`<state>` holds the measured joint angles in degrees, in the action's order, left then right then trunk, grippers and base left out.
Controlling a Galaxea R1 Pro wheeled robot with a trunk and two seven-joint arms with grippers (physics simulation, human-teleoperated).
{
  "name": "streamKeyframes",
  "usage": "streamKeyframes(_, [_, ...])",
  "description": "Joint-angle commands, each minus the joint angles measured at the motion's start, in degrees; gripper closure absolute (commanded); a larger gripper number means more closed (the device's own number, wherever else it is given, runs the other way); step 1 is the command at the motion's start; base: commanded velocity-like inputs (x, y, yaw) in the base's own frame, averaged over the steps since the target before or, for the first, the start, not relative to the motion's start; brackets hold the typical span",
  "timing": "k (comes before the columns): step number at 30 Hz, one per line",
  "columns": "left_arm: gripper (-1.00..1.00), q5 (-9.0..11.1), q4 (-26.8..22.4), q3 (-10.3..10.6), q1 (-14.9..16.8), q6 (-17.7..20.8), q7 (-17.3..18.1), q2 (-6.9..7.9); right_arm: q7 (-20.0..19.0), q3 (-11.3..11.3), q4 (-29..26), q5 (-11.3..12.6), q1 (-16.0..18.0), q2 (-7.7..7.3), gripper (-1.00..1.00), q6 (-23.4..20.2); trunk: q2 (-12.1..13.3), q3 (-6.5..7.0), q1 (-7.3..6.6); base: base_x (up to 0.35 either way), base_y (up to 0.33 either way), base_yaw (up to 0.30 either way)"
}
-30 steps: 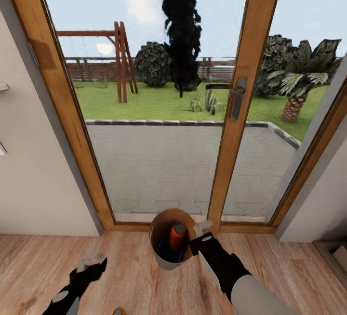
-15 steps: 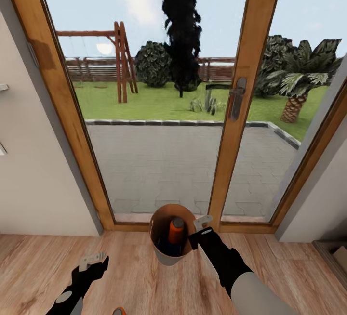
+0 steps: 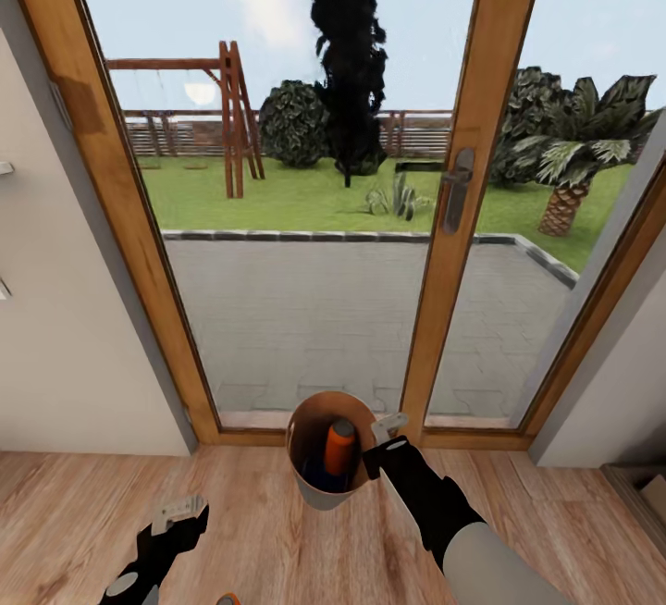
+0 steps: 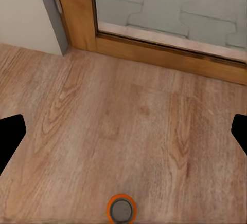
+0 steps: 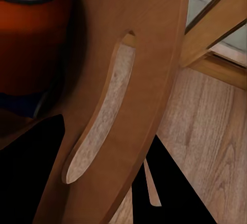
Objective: Put the three can of soda from the living room inside the tash can in the kitchen.
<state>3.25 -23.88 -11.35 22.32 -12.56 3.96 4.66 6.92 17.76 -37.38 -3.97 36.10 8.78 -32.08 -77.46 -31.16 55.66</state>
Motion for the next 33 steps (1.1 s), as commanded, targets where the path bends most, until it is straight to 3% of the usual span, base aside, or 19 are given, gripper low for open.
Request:
streamKeyframes(1, [-1.0, 0.0, 0.1, 0.0, 0.0, 0.0, 0.0, 0.0, -0.5, 0.0, -0.1, -0.1, 0.0, 0.01, 1.0, 0.1, 0.0, 0.01, 0.0, 0.0, 0.0, 0.0])
streamKeyframes(5, [-1.0, 0.0, 0.1, 0.0, 0.0, 0.0, 0.0, 0.0, -0.5, 0.0, -0.1, -0.1, 0.0, 0.01, 1.0, 0.1, 0.0, 0.01, 0.0, 0.0, 0.0, 0.0])
streamKeyframes(23, [-1.0, 0.0, 0.2, 0.1, 0.0, -0.1, 0.0, -0.06, -0.5, 0.1, -0.1, -0.1, 0.0, 0.01, 1.0, 0.1, -7.2, -3.45, 3.95, 0.0, 0.0, 0.0])
streamKeyframes(33, [-1.0, 0.0, 0.2, 0.2, 0.0, -0.1, 0.1, -0.09, -0.5, 0.1, -0.1, -0.1, 0.0, 0.01, 1.0, 0.1, -7.2, -4.34, 3.95, 0.0, 0.0, 0.0])
